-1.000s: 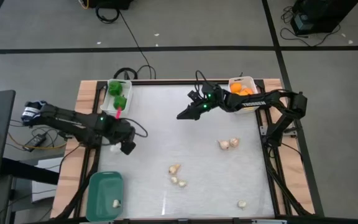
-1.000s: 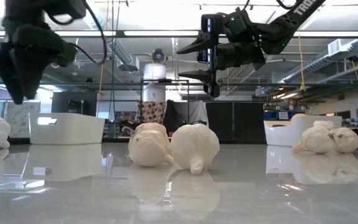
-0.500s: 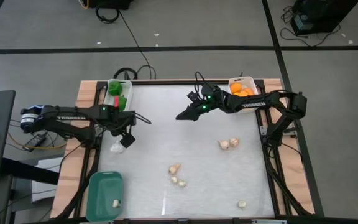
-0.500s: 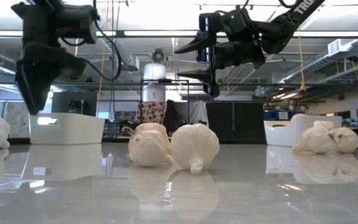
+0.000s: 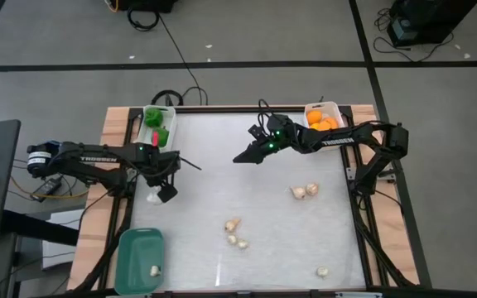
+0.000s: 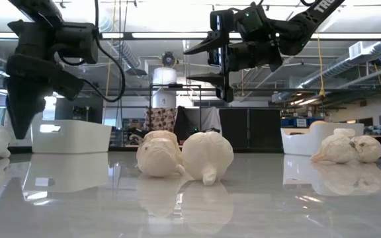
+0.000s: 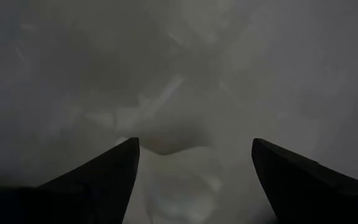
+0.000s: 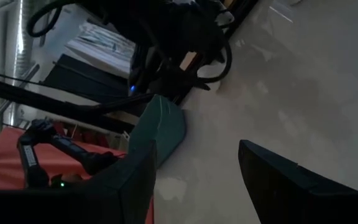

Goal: Sort produce into baskets
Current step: Put the white garlic into the green bin

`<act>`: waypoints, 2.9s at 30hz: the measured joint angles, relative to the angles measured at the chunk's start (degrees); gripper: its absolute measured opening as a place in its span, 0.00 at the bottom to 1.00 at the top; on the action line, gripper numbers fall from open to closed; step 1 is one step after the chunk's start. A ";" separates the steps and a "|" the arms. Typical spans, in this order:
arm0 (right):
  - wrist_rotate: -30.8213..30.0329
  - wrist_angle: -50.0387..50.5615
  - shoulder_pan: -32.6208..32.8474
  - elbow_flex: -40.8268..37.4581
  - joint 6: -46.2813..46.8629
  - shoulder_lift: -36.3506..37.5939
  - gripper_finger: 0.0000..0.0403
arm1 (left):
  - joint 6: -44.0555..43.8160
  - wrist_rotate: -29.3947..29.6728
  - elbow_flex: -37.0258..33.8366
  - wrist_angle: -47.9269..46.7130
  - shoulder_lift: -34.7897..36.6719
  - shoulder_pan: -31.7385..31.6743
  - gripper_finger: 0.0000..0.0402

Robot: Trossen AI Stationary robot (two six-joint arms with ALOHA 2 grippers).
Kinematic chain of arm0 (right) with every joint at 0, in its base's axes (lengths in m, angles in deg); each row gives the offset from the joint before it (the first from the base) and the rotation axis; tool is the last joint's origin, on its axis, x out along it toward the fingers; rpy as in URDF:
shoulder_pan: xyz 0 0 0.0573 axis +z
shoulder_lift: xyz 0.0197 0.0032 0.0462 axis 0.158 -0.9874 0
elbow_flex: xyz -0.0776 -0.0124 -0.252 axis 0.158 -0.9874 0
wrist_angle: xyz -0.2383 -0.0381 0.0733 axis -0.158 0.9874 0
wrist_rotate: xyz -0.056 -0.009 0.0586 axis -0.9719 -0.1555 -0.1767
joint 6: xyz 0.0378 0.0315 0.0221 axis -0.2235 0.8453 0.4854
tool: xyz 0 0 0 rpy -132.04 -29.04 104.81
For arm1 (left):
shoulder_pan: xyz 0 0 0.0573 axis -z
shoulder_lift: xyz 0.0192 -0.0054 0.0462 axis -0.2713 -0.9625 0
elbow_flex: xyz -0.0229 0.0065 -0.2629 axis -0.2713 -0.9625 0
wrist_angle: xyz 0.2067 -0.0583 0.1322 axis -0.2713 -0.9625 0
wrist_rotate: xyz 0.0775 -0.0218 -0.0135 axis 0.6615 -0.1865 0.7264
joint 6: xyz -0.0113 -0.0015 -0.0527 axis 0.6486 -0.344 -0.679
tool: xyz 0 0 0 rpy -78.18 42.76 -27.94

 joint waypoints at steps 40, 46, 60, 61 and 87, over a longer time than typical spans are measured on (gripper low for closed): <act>-0.51 0.07 1.46 0.00 1.58 0.00 0.59 | 0.59 -4.31 -6.86 3.24 -0.04 0.11 0.65; -0.40 0.07 1.46 0.00 1.42 0.00 0.59 | -3.76 -3.34 -6.72 3.18 -0.04 0.13 0.65; 1.26 0.11 1.44 0.00 0.79 0.00 0.59 | -6.57 0.49 5.39 0.38 -0.04 0.11 0.64; 1.26 0.13 1.44 0.00 0.46 0.00 0.59 | -6.57 0.49 6.81 -0.74 -0.04 0.16 0.64; -0.94 5.53 2.99 0.00 -5.05 0.00 0.59 | -53.19 5.20 21.70 -9.52 3.02 42.32 0.64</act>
